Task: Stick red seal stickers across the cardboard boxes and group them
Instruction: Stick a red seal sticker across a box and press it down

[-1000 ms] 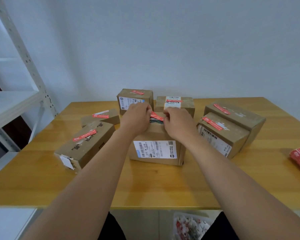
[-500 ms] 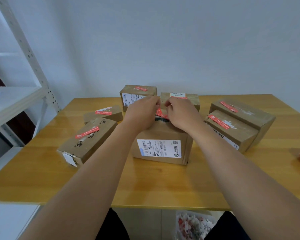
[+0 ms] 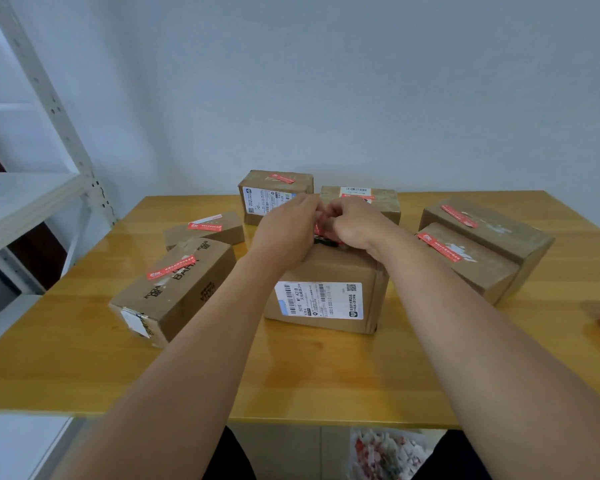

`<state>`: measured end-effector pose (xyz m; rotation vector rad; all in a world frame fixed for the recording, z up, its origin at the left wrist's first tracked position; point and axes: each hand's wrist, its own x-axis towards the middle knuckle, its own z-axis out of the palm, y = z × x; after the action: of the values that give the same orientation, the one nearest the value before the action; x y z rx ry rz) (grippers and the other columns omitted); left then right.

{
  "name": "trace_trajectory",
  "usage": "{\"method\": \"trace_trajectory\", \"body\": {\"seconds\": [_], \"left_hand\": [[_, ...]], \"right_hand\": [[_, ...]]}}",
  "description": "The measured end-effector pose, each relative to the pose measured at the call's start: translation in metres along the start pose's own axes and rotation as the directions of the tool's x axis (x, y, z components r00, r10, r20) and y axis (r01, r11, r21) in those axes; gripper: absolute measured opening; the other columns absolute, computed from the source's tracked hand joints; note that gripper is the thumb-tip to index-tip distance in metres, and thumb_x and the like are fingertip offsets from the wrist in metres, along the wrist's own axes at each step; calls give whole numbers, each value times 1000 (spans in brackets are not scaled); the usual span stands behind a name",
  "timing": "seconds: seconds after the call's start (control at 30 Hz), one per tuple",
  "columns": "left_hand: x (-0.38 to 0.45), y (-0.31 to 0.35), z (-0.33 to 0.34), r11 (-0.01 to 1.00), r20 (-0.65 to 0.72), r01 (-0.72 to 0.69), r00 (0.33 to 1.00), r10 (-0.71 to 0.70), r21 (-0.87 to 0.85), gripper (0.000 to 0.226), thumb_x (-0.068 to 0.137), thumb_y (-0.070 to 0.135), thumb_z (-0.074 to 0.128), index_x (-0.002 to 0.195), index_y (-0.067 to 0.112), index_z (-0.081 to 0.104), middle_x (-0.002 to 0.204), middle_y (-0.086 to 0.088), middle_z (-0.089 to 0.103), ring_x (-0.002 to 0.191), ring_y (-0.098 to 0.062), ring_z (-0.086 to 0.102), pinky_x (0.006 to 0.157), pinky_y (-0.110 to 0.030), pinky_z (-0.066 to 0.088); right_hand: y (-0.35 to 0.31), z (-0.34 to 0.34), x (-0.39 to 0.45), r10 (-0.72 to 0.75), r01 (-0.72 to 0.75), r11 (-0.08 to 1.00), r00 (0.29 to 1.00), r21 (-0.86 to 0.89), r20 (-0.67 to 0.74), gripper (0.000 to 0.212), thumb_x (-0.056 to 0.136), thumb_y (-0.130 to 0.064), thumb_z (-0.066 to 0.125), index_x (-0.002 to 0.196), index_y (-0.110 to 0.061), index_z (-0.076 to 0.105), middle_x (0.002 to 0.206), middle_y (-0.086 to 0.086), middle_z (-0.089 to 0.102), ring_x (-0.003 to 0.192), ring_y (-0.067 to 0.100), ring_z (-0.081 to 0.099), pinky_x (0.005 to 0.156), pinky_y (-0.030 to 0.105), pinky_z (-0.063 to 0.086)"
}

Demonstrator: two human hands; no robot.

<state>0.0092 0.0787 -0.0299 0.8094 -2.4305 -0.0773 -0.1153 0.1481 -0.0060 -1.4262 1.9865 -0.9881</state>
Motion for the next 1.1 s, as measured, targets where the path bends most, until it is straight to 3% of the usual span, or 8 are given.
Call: {"method": "trace_trajectory", "body": {"seconds": [0.2, 0.33, 0.47, 0.57, 0.7, 0.87, 1.0, 1.1], "left_hand": [[-6, 1, -5, 967, -69, 95, 991, -114, -237, 19, 102, 22, 42, 106, 17, 60, 83, 4, 63, 74, -16, 57, 66, -35, 45], [-7, 0, -10, 832, -26, 261, 949, -313, -490, 20, 101, 18, 37, 104, 22, 56, 83, 0, 69, 75, -16, 69, 73, -37, 53], [-7, -3, -13, 727, 22, 339, 913, -407, -597, 26, 100, 16, 33, 109, 19, 57, 81, 2, 69, 70, -10, 70, 70, -35, 52], [-8, -3, -14, 704, 35, 360, 901, -431, -612, 26, 98, 16, 33, 107, 20, 57, 78, 3, 69, 72, -12, 71, 72, -41, 55], [-6, -2, -15, 697, 44, 374, 896, -442, -612, 25, 97, 14, 35, 102, 22, 58, 77, 2, 69, 73, -12, 70, 71, -38, 55], [-6, 2, -14, 717, 58, 380, 900, -431, -585, 23, 96, 13, 37, 97, 23, 58, 78, 3, 70, 74, -10, 70, 68, -31, 52], [-5, 0, -13, 771, 66, 385, 909, -411, -507, 21, 92, 14, 41, 95, 25, 60, 79, 3, 72, 78, -12, 70, 78, -38, 56], [-4, 0, -13, 795, 81, 386, 915, -396, -469, 26, 86, 8, 42, 83, 29, 58, 78, 5, 72, 80, -13, 70, 80, -40, 57]], "right_hand": [[5, 1, 2, -7, 7, 999, 1000, 42, 11, 19, 92, -14, 58, 76, -24, 60, 74, 1, 60, 72, 21, 55, 71, 37, 50], [2, -2, 0, -65, 66, 997, 997, -30, 43, 16, 93, -11, 56, 86, -23, 64, 79, 1, 64, 67, 18, 58, 66, 33, 51], [-4, -9, -2, -166, 181, 965, 982, -193, 92, 15, 95, -19, 57, 97, -29, 68, 93, -4, 69, 66, 11, 60, 59, 23, 42], [-1, -12, 0, -183, 200, 955, 979, -219, 94, 10, 93, -24, 64, 100, -23, 71, 98, -2, 70, 77, 10, 62, 63, 21, 43], [5, -13, 3, -180, 193, 961, 980, -200, 80, 6, 93, -26, 65, 94, -21, 69, 100, 2, 69, 94, 19, 62, 75, 27, 45], [11, -11, 1, -230, 234, 964, 972, -124, 46, 4, 94, -24, 65, 91, -23, 67, 96, -7, 66, 84, 5, 56, 66, 15, 40], [13, -12, 2, -249, 253, 963, 967, -95, 46, 4, 94, -22, 65, 94, -19, 68, 91, -9, 64, 77, 1, 55, 59, 7, 38], [15, -11, 3, -242, 245, 967, 969, -69, 49, 9, 94, -22, 64, 98, -16, 69, 89, -9, 64, 73, -1, 54, 55, 5, 36]]}}
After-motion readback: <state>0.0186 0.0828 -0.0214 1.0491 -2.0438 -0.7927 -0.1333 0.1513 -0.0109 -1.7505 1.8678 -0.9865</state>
